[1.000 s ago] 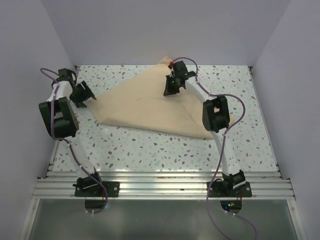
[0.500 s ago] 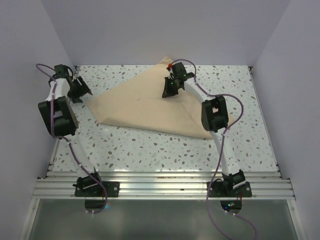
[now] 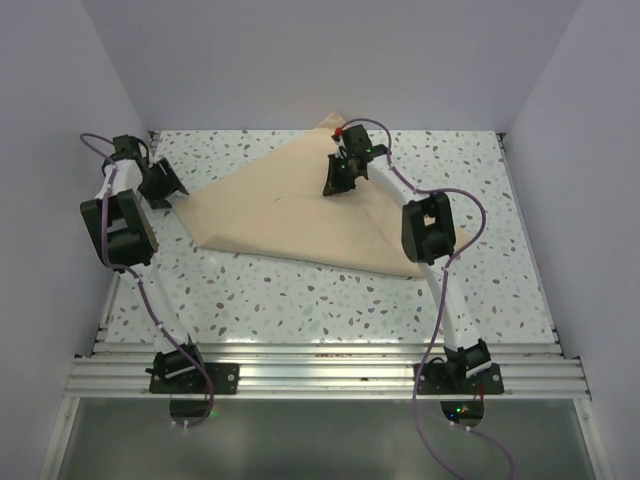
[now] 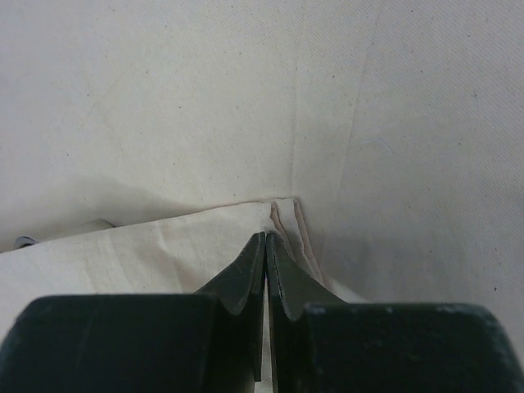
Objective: Prepare the surgical pack
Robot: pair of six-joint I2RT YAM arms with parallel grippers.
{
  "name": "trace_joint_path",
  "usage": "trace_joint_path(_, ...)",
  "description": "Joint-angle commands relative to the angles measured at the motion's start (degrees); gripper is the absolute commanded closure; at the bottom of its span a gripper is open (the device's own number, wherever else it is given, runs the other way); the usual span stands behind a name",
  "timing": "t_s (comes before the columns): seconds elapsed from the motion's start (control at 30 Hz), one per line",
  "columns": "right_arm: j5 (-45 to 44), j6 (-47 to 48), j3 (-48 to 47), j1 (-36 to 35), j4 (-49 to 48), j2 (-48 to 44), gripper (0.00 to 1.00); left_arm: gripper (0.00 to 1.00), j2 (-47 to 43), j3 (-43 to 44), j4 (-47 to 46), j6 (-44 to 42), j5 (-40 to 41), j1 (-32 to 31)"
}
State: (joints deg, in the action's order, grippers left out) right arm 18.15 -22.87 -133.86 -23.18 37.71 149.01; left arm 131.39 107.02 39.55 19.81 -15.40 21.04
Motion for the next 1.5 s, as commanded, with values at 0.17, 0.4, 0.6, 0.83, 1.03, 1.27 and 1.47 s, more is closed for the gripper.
trace_joint_path(0.17, -0.05, 0.81, -2.98, -0.55, 2.45, 1.63, 0.95, 0.55, 0.45, -3.49, -1.23, -3.2, -2.97, 0.5)
trace_joint_path(0.4, -0.22, 0.99, -2.98, -0.73, 2.45, 1.55, 0.95, 0.53, -1.23, -5.33, -0.26, -5.13, -0.69, 0.41)
trace_joint_path(0.6, -0.49, 1.16, -2.81, -0.81, 2.63, 1.46, 0.95, 0.73, -1.31, -6.03, 1.49, -5.05, 0.54, 0.41)
trace_joint_path(0.83, -0.4, 1.87, -4.04, -1.34, 3.68, 2.43, 0.95, 1.0, -4.47, -9.55, 2.46, -4.26, 2.47, 0.41)
trace_joint_path(1.03, -0.66, 2.31, -3.51, -1.52, 4.12, 2.16, 0.95, 1.0, -7.55, -13.76, 5.01, -2.68, 5.99, 0.41)
trace_joint_path(1.27, -1.36, 3.27, -2.46, -1.6, 5.52, 1.46, 0.95, 1.0, -14.31, -22.9, 3.61, -1.09, 7.4, 0.58)
trace_joint_path(1.47, -1.98, 3.27, -1.49, -1.52, 7.37, 1.1, 0.95, 1.0, -19.85, -24.58, 3.6, -0.3, 3.46, 0.58)
